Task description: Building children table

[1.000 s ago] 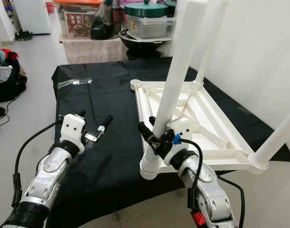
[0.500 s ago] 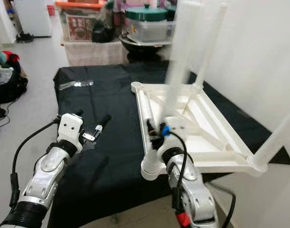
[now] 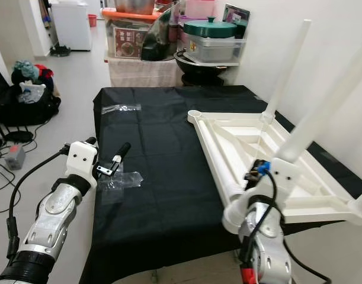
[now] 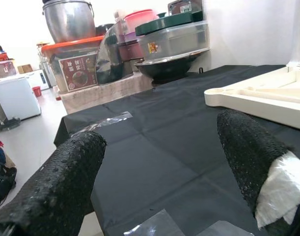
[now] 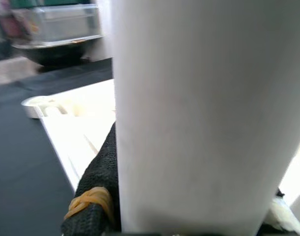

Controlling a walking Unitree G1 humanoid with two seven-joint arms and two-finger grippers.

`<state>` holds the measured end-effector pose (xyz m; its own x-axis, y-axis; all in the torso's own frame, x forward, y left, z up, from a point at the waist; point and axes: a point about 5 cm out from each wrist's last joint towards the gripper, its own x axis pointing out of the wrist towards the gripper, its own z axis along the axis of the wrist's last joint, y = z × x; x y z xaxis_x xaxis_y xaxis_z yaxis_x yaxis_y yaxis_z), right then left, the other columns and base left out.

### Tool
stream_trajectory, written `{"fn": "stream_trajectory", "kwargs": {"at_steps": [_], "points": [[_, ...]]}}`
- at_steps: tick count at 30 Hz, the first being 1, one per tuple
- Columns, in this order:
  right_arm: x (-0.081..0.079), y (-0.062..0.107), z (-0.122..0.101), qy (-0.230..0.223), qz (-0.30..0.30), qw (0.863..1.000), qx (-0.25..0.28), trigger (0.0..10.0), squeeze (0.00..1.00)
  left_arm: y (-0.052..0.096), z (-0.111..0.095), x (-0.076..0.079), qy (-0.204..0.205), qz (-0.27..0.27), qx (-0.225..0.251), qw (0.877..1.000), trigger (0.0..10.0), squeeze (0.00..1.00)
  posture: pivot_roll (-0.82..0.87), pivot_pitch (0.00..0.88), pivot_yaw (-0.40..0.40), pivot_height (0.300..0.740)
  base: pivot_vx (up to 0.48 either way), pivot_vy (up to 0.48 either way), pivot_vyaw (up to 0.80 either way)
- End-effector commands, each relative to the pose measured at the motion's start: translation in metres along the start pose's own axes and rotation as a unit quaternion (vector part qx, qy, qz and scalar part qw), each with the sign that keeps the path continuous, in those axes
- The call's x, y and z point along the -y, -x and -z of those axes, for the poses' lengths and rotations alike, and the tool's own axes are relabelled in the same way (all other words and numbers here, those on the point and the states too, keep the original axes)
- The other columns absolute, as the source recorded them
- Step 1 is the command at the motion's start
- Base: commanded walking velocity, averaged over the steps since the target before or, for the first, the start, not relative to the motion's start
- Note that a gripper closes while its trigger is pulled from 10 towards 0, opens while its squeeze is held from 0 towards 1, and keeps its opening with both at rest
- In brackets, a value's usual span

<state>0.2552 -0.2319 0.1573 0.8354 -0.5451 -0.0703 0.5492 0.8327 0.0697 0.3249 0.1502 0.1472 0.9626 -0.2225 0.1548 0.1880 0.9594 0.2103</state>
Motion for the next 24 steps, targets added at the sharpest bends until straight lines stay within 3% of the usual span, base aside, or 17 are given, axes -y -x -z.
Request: {"fn": "stream_trajectory", "kwargs": {"at_steps": [1,4,6,8,14,24], "points": [[0.026,-0.004,0.031,0.061,0.078,0.993,-0.067,0.0,0.0,-0.001,0.001,0.0,-0.003,0.0,0.001,1.0,10.0,0.0,0.0,0.0,-0.063,0.74,0.0,0.0,0.0],[0.026,-0.004,0.031,0.061,0.078,0.993,-0.067,0.0,0.0,-0.001,0.001,0.0,-0.003,0.0,0.001,1.0,10.0,0.0,0.0,0.0,-0.063,0.74,0.0,0.0,0.0],[0.034,-0.013,0.024,0.084,0.12,0.988,-0.043,0.0,0.0,-0.001,0.002,-0.001,-0.004,-0.005,0.0,1.0,10.0,0.0,0.0,0.0,-0.071,0.74,0.0,0.0,0.0],[0.042,-0.019,0.023,0.071,0.158,0.984,-0.038,0.0,0.0,-0.002,0.003,-0.001,-0.004,-0.008,0.0,1.0,10.0,0.0,0.0,0.0,-0.072,0.74,0.0,0.0,0.0],[0.041,-0.02,0.03,0.033,0.156,0.986,-0.054,0.0,0.0,-0.001,0.004,0.001,-0.004,-0.007,-0.002,1.0,10.0,0.0,0.0,0.0,-0.072,0.74,0.0,0.0,0.0],[0.042,-0.018,0.04,0.015,0.175,0.983,-0.062,0.0,0.0,-0.002,0.005,0.0,-0.006,-0.005,-0.004,1.0,10.0,0.0,0.0,0.0,-0.064,0.74,0.0,0.0,0.0]]}}
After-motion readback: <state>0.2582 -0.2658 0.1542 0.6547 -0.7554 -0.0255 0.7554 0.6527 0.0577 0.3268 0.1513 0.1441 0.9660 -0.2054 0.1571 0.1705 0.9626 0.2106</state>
